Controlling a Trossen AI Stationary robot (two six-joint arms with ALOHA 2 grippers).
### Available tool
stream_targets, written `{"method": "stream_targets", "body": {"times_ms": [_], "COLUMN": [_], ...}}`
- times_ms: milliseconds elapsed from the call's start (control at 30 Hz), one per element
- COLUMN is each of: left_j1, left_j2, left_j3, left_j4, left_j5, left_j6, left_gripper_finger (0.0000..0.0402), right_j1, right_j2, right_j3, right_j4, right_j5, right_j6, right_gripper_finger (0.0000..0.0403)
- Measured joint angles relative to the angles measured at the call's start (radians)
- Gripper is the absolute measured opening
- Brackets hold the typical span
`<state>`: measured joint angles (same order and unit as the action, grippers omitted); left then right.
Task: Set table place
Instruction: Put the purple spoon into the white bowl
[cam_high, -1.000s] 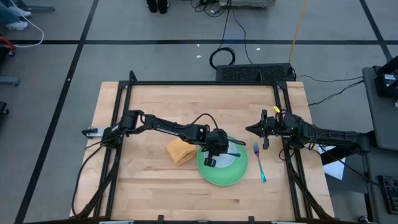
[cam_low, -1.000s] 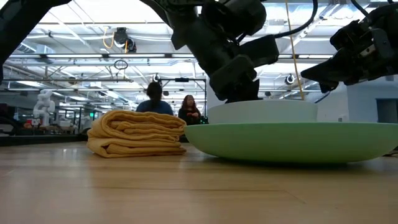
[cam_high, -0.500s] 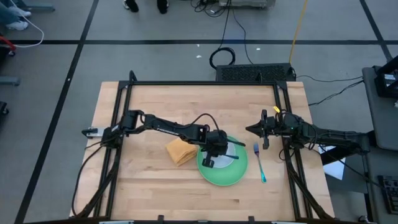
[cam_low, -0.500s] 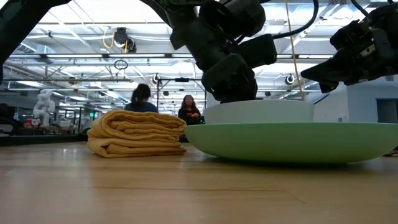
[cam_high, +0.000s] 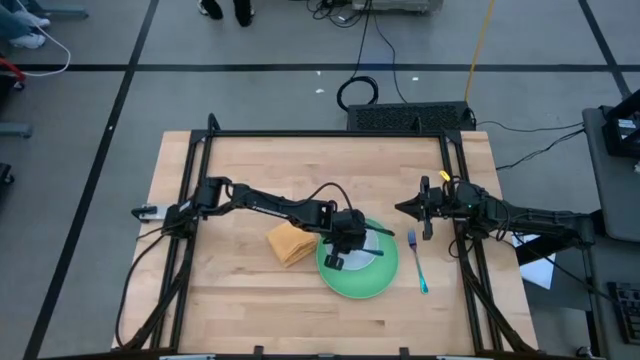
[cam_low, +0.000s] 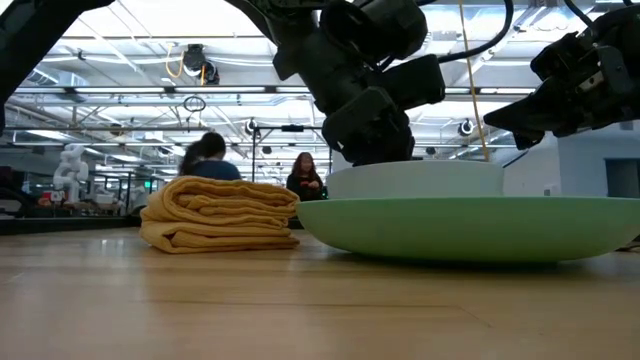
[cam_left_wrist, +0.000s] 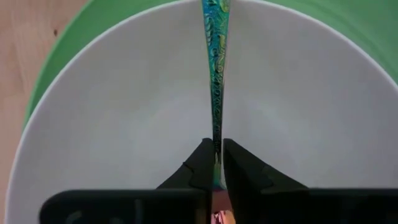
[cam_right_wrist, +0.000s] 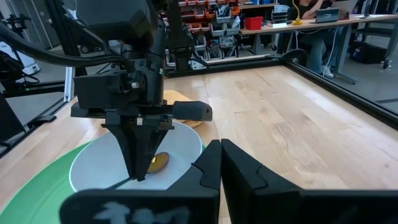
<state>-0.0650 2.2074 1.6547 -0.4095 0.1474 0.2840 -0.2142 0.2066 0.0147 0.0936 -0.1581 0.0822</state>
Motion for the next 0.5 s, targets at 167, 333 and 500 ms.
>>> {"method": "stream_targets", "body": {"times_ms": [167,333,500], "left_j1": [-0.001,-0.001,-0.001], "left_j2": [0.0,0.0,0.0], "left_j3": [0.0,0.0,0.0], "left_j4": [0.0,0.0,0.0], "left_j5": [0.0,0.0,0.0], "left_j6": [0.0,0.002,0.002], "left_gripper_finger": [0.0058,0.0075,0.0085], "right_j1": [0.0,0.0,0.0], "right_j2": [0.0,0.0,0.0], "right_j3": [0.0,0.0,0.0], "right_j4": [0.0,0.0,0.0], "right_j5": [0.0,0.0,0.0], "right_j6": [0.0,0.0,0.0], "right_gripper_finger": [0.0,0.0,0.0]}}
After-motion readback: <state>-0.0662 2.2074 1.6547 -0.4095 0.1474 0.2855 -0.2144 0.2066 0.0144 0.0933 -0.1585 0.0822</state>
